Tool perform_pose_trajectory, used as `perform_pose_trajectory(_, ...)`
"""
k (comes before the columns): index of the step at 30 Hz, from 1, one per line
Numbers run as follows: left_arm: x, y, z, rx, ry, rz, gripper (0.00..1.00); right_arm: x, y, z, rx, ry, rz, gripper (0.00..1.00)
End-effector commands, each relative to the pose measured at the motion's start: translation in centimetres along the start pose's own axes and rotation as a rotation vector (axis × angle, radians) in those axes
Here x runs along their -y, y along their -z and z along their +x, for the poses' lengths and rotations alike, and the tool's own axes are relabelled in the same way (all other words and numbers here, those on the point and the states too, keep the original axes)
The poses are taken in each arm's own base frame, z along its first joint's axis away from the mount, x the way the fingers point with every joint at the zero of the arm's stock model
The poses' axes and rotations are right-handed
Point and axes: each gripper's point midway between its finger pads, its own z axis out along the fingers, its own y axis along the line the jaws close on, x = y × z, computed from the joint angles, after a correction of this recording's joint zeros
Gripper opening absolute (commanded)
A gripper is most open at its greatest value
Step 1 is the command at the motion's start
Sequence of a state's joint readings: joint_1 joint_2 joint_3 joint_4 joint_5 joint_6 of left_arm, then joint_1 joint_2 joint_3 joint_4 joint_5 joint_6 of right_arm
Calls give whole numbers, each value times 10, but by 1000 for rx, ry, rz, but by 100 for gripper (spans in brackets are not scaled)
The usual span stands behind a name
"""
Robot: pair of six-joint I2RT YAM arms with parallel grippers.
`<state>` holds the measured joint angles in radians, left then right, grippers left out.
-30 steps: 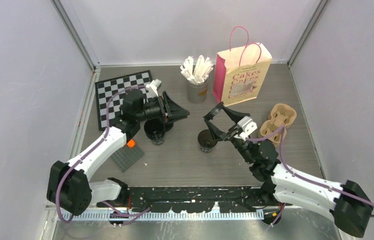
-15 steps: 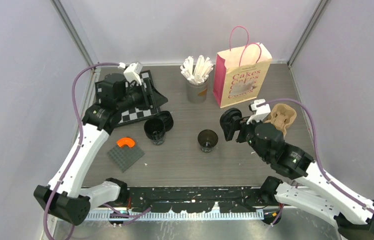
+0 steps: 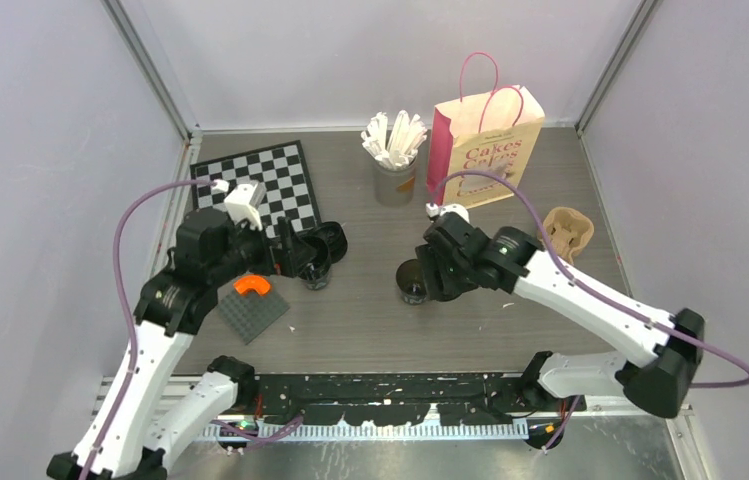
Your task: Pack the takeout coffee
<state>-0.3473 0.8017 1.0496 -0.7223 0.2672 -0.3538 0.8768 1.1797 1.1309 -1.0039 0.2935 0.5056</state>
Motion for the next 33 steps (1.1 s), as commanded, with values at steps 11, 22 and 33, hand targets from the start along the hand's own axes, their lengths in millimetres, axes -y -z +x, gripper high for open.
perform_pose_trajectory(11, -38, 40, 5, 206, -87, -191, 100, -37, -17, -5, -257, 142, -41, 80)
perform_pose_trajectory(22, -43, 53, -3, 283, -93, -230, 100, -43, -35, -20, -301, 202, -28, 81)
perform_pose_trajectory(33, -43, 52, -1, 275, -95, -226, 100, -36, -43, -22, -376, 190, -69, 81)
